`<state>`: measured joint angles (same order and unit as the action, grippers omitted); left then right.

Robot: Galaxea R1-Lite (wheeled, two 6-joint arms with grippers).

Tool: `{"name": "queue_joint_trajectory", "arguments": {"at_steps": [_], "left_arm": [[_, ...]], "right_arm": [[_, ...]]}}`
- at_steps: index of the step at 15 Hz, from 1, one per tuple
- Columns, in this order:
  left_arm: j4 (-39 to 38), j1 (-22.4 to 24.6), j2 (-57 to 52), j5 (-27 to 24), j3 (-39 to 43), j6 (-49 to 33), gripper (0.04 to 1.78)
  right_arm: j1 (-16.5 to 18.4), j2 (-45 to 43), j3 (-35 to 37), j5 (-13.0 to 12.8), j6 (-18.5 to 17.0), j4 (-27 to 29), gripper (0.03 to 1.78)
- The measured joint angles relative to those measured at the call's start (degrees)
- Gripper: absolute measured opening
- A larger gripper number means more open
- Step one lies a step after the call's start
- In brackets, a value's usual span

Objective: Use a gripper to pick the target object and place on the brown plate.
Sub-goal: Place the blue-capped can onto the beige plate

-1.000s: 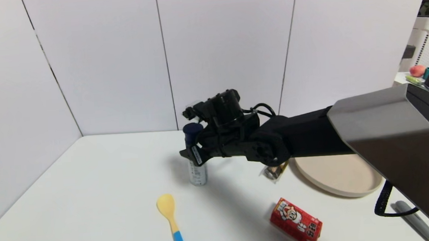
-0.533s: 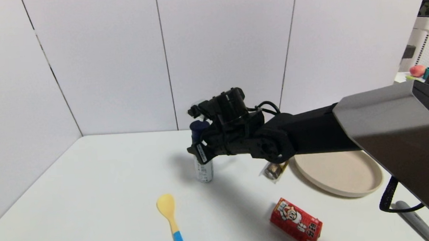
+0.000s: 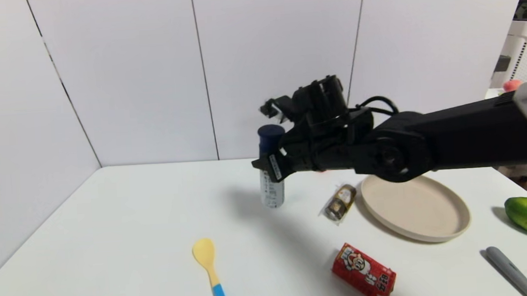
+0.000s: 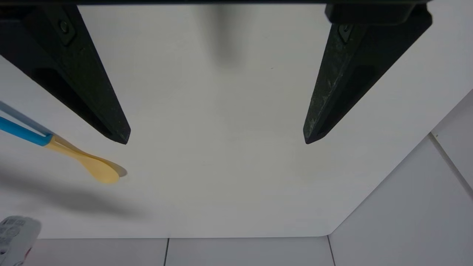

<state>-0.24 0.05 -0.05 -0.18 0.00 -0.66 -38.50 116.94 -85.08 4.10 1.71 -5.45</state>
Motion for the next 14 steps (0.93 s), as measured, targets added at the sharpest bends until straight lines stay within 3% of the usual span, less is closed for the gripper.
{"name": "queue_joint_trajectory", "arguments": {"at_steps": [4, 10, 14], "left_arm": [[0.0, 0.0, 0.0, 0.0, 0.0, 0.0, 1.69], [0.0, 0.0, 0.0, 0.0, 0.0, 0.0, 1.69], [0.0, 0.0, 0.0, 0.0, 0.0, 0.0, 1.69]], "right_arm": [[9.3, -8.0, 5.2, 0.0, 0.4, 0.0, 0.78], [29.2, -17.5, 17.2, -0.1, 1.0, -0.4, 0.78], [36.0, -21.5, 25.7, -0.2, 1.2, -1.0, 0.78]]}}
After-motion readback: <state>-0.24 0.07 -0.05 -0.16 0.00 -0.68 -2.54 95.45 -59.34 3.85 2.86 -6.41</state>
